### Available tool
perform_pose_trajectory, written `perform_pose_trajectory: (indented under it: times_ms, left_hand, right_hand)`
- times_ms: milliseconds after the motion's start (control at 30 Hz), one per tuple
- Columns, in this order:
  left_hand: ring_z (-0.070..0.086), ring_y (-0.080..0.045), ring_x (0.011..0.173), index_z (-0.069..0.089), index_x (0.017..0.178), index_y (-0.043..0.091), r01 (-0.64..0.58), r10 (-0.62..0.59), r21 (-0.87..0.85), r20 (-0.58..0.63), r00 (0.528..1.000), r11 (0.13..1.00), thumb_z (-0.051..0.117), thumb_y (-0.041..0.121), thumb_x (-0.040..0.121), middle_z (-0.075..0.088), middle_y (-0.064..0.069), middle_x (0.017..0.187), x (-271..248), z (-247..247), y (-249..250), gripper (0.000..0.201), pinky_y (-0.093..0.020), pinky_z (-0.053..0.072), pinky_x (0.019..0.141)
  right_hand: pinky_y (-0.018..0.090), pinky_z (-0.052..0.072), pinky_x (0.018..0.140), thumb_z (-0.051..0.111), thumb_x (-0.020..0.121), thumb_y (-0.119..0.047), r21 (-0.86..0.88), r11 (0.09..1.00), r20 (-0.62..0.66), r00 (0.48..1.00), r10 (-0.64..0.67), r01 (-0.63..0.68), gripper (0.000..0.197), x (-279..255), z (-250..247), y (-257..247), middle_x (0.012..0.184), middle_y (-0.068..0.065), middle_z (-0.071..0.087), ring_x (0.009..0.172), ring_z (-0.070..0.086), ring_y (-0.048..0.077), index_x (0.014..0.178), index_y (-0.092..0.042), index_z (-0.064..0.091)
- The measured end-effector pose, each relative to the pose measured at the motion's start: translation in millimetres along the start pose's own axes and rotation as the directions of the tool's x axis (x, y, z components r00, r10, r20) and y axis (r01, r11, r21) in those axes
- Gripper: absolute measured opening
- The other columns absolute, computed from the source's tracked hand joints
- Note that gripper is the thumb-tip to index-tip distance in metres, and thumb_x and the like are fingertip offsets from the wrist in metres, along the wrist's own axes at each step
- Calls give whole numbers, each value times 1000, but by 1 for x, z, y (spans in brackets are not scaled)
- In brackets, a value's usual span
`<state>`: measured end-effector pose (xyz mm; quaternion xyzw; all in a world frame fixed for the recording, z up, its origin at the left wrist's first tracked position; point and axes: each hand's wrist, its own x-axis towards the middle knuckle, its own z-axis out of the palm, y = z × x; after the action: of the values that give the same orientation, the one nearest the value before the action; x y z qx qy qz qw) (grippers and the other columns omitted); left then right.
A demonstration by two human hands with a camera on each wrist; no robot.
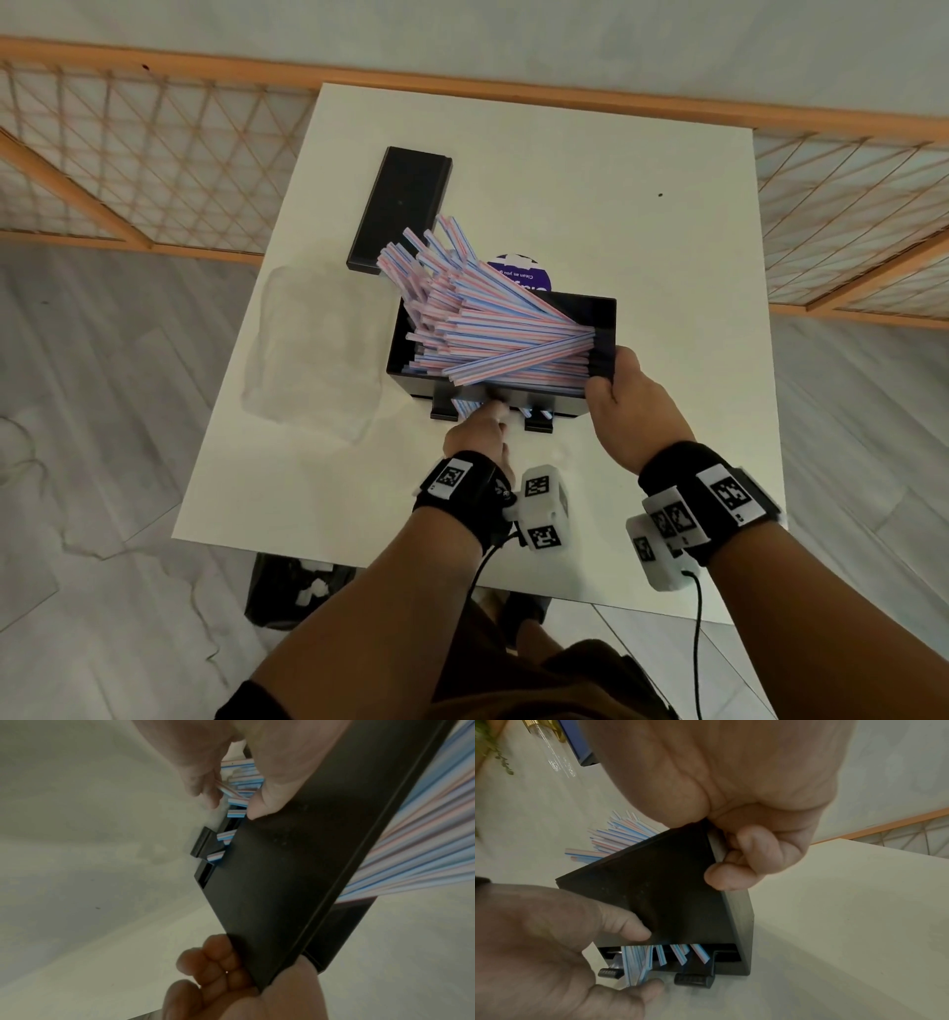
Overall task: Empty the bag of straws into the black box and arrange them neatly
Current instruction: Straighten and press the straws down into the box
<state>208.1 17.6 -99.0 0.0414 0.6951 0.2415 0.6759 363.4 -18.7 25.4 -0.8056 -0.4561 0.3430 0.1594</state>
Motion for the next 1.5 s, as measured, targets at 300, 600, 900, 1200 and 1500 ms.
perform_pose_trajectory:
  times_ms: [300, 600, 900, 1200, 1500]
  left_hand:
    - [56, -18, 100, 65, 100, 10, 26, -25, -19, 62, 998, 999, 57, 9, 97, 60, -6, 107, 10, -9, 2, 8, -25, 45, 74]
    - [71, -26, 103, 66, 98, 1, -139, 98, 243, 173, 980, 960, 66, 1, 90, 72, -14, 106, 5, -7, -7, 8, -26, 51, 75]
    - [64, -15, 62, 75, 86, 9, -262, 191, 498, 190, 963, 826, 87, 34, 76, 71, -1, 72, 3, 1, 2, 30, -27, 54, 67]
    - [73, -38, 89, 69, 92, 14, -293, 248, 594, 159, 956, 749, 55, 68, 63, 76, -18, 95, 50, 13, -23, 62, -53, 60, 84]
    - [62, -30, 117, 65, 122, 2, -262, 309, 765, 87, 947, 588, 46, 18, 100, 68, -14, 124, 6, -1, 0, 34, -35, 50, 96]
  right_hand:
    - [41, 46, 72, 41, 97, -26, -8, 1000, 10, 1000, -14, 14, 22, 1, -4, -1, 91, 13, 64, 80, 56, 37, 116, -16, 46]
    - [40, 42, 70, 41, 97, -25, -10, 1000, 10, 1000, 7, -7, 21, 1, -2, -3, 90, 13, 63, 79, 54, 38, 115, -17, 45]
    - [39, 41, 70, 40, 97, -26, -16, 1000, 13, 1000, 21, -21, 23, -1, -2, -5, 91, 11, 61, 80, 54, 37, 117, -16, 44]
    - [40, 44, 74, 40, 97, -26, -36, 999, 25, 999, 39, -38, 22, -3, -5, -10, 92, 11, 60, 83, 55, 37, 115, -15, 45]
    - [40, 39, 64, 39, 100, -20, -19, 996, 3, 997, 82, -81, 15, -6, 4, -15, 87, 19, 58, 75, 55, 40, 106, -6, 39]
